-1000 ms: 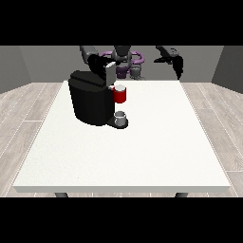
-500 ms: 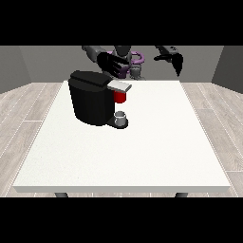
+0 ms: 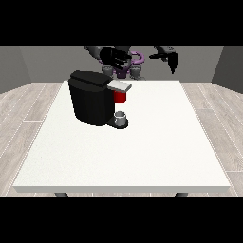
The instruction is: Insert the coffee pod into the coffee machine and close the lid
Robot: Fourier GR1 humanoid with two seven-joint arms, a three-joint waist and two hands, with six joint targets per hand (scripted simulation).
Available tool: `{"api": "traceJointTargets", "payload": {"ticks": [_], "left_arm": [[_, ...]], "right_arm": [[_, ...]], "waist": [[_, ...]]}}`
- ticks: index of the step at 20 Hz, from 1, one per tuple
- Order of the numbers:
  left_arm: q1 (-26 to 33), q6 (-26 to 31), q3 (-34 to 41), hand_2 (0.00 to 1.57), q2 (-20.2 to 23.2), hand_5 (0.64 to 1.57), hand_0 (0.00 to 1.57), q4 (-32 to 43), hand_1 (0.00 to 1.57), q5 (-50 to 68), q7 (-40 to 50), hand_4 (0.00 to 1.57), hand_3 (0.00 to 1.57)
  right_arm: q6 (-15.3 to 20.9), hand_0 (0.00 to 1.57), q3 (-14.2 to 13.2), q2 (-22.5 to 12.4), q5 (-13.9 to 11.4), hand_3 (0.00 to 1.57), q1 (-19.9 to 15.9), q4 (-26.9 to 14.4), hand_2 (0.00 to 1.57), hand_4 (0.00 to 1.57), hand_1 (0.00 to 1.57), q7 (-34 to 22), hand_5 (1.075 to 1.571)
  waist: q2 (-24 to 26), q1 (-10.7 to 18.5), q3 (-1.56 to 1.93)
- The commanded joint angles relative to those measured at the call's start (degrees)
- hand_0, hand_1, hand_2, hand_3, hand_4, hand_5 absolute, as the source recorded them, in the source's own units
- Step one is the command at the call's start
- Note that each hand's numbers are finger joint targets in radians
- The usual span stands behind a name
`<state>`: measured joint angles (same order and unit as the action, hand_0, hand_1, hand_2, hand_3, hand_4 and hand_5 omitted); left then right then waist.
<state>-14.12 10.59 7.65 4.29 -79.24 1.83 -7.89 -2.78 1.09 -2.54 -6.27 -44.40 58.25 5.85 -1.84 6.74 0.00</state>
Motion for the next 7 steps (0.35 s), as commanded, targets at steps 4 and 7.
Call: {"api": "traceJointTargets", "payload": {"ticks": [4,7], "left_arm": [[4.34,-0.77,0.53,0.0,-0.38,1.571,0.0,1.89,0.0,-0.07,-1.07,0.19,0.0],[6.38,-2.8,1.31,0.0,-1.23,1.571,0.0,4.87,0.0,-1.11,-3.95,0.19,0.0]], "right_arm": [[-1.21,0.0,5.19,2.48,8.91,0.0,14.69,5.81,0.0,0.29,0.0,6.81,1.571],[2.79,0.0,11.03,2.51,11.03,0.0,22.28,8.93,0.0,0.16,0.0,5.58,1.571]], "waist": [[5.77,-3.67,0.03],[8.47,-6.33,0.0]]}}
